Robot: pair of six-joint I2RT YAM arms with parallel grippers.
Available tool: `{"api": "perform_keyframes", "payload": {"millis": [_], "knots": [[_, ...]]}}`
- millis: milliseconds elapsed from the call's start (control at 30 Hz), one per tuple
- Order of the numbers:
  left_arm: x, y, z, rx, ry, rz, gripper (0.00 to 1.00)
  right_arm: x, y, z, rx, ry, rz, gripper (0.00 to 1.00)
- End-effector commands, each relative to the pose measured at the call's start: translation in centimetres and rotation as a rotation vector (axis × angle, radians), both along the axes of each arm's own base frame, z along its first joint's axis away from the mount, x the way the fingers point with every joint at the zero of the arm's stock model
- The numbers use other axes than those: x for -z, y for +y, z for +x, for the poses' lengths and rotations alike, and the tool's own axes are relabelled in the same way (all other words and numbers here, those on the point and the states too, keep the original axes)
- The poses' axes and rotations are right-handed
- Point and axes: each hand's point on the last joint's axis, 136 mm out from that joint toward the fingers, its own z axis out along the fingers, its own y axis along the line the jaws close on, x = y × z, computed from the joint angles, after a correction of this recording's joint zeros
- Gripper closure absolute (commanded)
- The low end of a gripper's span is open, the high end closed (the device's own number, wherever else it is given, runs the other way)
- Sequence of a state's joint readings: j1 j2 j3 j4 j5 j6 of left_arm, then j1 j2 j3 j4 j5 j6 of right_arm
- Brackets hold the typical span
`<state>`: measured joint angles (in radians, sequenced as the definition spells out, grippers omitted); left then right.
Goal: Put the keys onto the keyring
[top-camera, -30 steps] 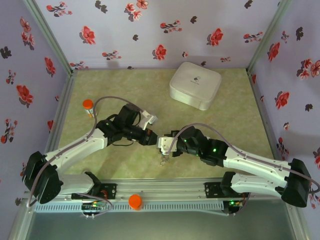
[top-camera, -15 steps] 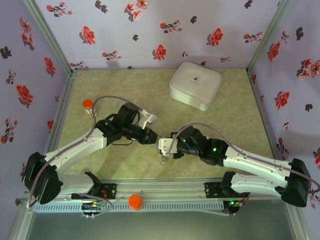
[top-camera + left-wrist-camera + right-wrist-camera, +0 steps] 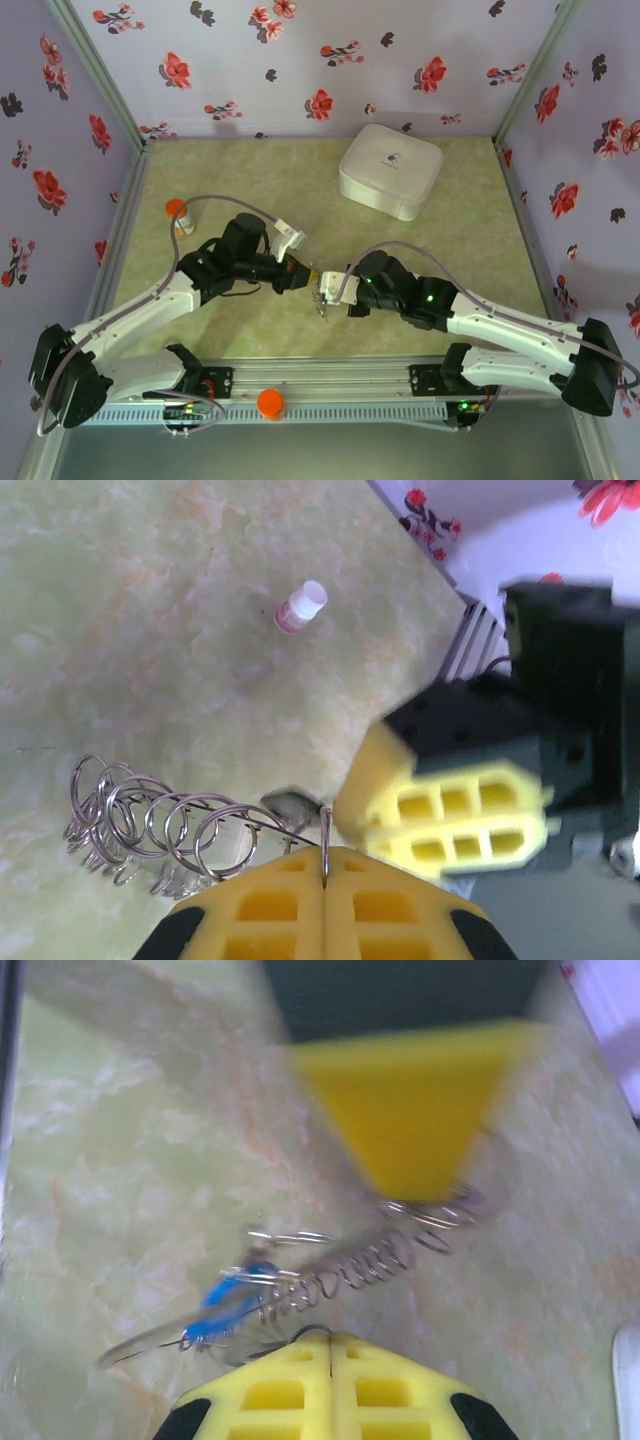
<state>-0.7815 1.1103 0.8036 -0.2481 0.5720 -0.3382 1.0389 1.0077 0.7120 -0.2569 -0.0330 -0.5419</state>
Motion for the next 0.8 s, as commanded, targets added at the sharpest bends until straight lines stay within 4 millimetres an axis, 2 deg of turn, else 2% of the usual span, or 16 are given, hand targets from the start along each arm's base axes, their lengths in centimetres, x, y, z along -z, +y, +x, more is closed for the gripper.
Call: {"api": "perform_keyframes", "payload": {"millis": [0, 200, 367, 633, 767], "knots": [[-1.2, 0.0, 0.1, 0.02, -0.172, -0.044, 1.0, 0.1, -0.7, 1.2, 0.21, 0.166, 0.136, 1.0], [-1.6, 0.2, -0.2, 0.045, -0.3, -0.101, 1.0, 3.0, -1.8, 2.3, 0.56, 0.459, 0.281, 1.0], [-1.3, 0.0, 0.2, 0.074, -0.364, -0.08, 1.0, 6.8, -2.8, 2.6, 0.781, 0.603, 0.23, 1.0], [-1.5, 0.4, 0.7, 0.07, -0.435, -0.046, 1.0, 10.3, -2.3, 3.5, 0.881, 0.674, 0.09, 1.0], [-1.7, 0.7, 1.3, 0.069, -0.558, -0.03, 1.0, 12.5, -2.4, 3.8, 0.936, 0.735, 0.043, 1.0]]}}
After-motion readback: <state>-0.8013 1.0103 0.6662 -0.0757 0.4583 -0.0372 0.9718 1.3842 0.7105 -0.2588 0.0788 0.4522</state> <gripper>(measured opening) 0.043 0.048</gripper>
